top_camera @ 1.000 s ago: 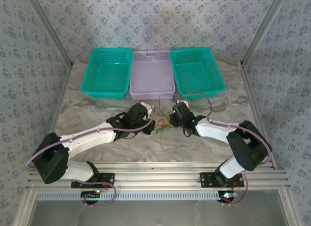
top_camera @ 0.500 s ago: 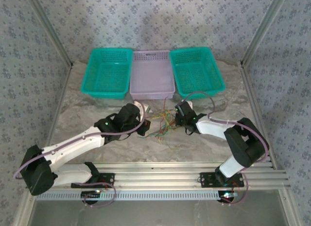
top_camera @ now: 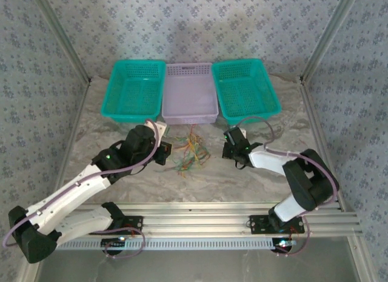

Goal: Untangle the cables

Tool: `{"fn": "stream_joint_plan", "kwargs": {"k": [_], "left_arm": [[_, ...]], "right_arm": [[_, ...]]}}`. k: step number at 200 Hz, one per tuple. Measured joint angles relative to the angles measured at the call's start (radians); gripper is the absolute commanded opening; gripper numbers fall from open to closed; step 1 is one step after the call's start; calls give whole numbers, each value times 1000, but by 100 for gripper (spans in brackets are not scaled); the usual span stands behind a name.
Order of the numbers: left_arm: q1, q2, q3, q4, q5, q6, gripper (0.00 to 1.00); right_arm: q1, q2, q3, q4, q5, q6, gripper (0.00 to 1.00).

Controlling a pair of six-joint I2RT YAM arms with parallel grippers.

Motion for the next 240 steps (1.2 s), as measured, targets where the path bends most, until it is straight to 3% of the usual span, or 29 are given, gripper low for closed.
{"fn": "stream_joint_plan", "kwargs": {"k": [30, 66, 122, 158, 182, 210, 240], "left_arm": [[0, 23, -1, 2, 12, -10, 0], [0, 49, -4, 24, 21, -14, 0], [0, 104, -3, 83, 53, -43, 0], [0, 103, -3, 101, 60, -60, 0], [0, 89, -3, 100, 60, -64, 0], [0, 61, -3, 102, 60, -72, 0], [0, 42, 2, 85, 55, -71, 0]], "right_arm": [[47, -219, -66, 76, -127, -88, 53], [160, -324, -50, 161, -283, -162, 68], [307, -222, -49, 248, -311, -189, 69], [370, -86, 26, 206, -132, -199, 66], [385, -57, 68, 167, 15, -190, 56], [382, -39, 76, 146, 110, -165, 23], [378, -28, 79, 128, 145, -137, 0]]}}
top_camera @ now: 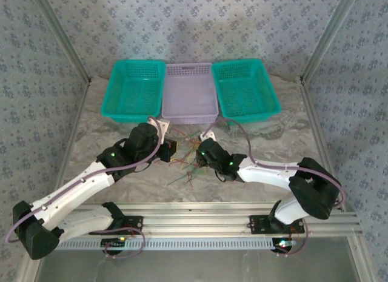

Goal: Untangle the cables

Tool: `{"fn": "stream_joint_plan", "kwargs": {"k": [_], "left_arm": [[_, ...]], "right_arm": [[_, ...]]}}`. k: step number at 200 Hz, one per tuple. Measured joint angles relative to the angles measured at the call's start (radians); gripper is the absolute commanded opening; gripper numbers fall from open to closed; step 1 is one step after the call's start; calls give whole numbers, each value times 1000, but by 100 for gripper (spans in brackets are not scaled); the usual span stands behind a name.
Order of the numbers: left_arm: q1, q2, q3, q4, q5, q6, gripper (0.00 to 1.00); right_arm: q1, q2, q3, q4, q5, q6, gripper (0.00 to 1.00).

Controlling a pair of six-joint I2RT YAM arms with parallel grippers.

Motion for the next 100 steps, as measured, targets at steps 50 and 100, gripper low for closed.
{"fn": "stream_joint_plan", "kwargs": {"k": [50, 100], "left_arm": [[0, -58, 64, -74, -20, 17, 0], [1, -106, 159, -182, -66, 61, 0]], "right_arm": [[-116, -71, -53, -18, -1, 68, 0], [-270, -161, -117, -50, -54, 120, 0]]}}
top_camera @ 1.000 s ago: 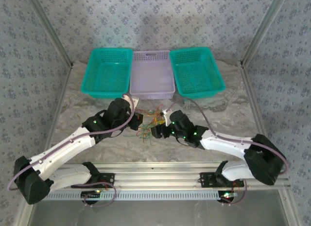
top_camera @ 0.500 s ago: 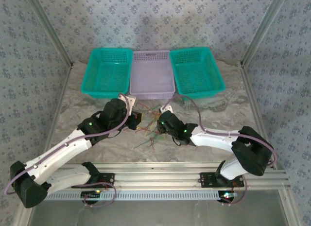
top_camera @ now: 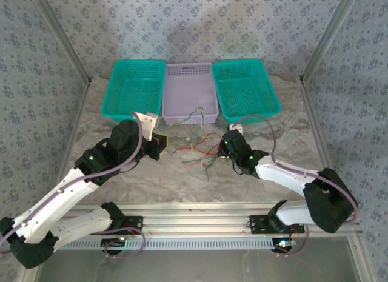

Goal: Untangle the cables

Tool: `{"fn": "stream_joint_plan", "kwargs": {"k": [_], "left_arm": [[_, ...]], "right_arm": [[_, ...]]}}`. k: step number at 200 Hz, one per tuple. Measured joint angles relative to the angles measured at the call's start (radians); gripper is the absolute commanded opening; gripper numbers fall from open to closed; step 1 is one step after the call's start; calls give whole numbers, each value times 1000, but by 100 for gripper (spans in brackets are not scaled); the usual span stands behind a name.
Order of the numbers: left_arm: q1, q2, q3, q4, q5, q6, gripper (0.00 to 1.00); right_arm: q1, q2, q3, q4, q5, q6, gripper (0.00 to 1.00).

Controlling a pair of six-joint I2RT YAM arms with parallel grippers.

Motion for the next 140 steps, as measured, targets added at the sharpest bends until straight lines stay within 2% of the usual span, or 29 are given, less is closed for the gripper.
{"fn": "stream_joint_plan", "kwargs": {"k": [42, 46, 64, 87, 108, 140], "left_arm": [[5, -30, 42, -83, -21, 28, 0], [5, -32, 42, -86, -21, 29, 0], [5, -33, 42, -98, -17, 29, 0], [5, -34, 34, -92, -5, 28, 0], [5, -33, 12, -69, 7, 25, 0], [5, -19, -8, -19, 14, 9, 0]], "right_arm": [[-34, -21, -8, -16, -46, 2, 0], [-35, -22, -8, -16, -58, -2, 4], [-39, -39, -8, -17, -120, -19, 37], [-34, -97, -8, -23, -201, -61, 60], [-29, -178, -1, -34, -262, -94, 70], [-27, -253, 40, -40, -360, -123, 72]]}}
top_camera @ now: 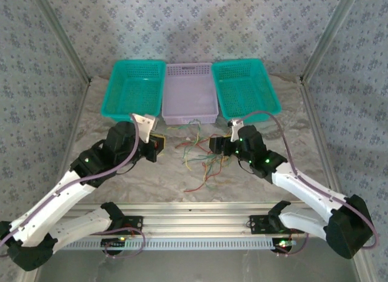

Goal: Untangle the cables

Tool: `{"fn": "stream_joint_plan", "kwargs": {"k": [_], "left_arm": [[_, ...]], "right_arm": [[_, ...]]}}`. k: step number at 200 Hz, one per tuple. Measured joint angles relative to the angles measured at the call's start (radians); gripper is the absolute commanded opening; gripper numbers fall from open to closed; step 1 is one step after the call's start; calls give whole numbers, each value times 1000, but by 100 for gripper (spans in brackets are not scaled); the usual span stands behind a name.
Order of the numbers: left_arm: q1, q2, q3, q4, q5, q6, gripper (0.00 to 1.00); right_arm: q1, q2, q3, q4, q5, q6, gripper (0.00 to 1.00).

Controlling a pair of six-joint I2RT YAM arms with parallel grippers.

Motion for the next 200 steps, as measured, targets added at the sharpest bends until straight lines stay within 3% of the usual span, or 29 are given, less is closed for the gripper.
{"fn": "stream_joint_plan", "kwargs": {"k": [73, 148, 200], "left_arm": [[0, 42, -49, 156, 0, -57, 0], [0, 59, -84, 223, 0, -98, 0], [0, 59, -101, 234, 1, -114, 0]], "right_arm": [[48, 10, -12, 120, -227, 43, 69], [179, 28, 53, 79, -164, 71, 63], [197, 51, 85, 76, -110, 102, 62]]}}
